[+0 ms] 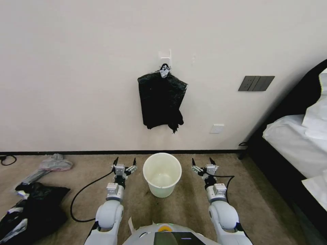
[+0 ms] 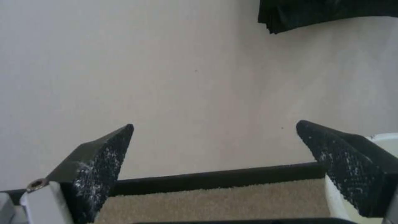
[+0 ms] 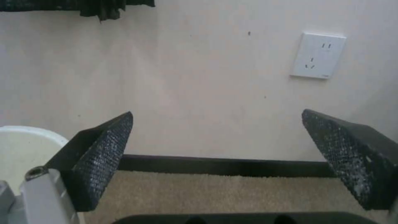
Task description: Place a trash bag onto the trash bin.
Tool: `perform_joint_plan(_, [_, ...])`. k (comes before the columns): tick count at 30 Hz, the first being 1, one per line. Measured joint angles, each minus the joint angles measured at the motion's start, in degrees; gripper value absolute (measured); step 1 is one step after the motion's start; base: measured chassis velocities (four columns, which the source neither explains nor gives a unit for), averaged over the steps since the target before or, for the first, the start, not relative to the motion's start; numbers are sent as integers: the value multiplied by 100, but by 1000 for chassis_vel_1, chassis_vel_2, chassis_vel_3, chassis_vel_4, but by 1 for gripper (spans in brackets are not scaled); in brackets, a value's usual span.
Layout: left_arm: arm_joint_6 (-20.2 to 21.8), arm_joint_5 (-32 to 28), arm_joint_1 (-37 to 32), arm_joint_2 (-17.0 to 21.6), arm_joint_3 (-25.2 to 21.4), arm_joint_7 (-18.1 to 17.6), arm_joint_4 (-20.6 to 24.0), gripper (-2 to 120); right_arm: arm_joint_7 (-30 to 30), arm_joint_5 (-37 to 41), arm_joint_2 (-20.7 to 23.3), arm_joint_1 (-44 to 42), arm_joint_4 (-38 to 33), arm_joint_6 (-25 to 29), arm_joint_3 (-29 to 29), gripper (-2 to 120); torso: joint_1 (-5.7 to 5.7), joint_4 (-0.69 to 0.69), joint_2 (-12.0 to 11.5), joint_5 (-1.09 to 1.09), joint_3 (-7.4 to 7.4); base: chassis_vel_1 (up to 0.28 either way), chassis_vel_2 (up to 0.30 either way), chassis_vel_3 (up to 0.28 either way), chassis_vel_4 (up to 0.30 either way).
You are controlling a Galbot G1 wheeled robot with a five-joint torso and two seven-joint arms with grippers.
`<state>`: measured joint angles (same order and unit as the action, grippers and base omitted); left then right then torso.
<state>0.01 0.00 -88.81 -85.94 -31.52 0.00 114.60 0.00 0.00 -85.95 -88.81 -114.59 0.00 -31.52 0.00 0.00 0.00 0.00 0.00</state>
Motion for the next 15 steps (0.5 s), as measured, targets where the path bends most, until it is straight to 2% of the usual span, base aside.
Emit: perform_joint_plan(15, [0,0,0,0,0,0,0,100,1,0,0,0,-1,1,0,100,0,0,0,0,0,0,0,0,0])
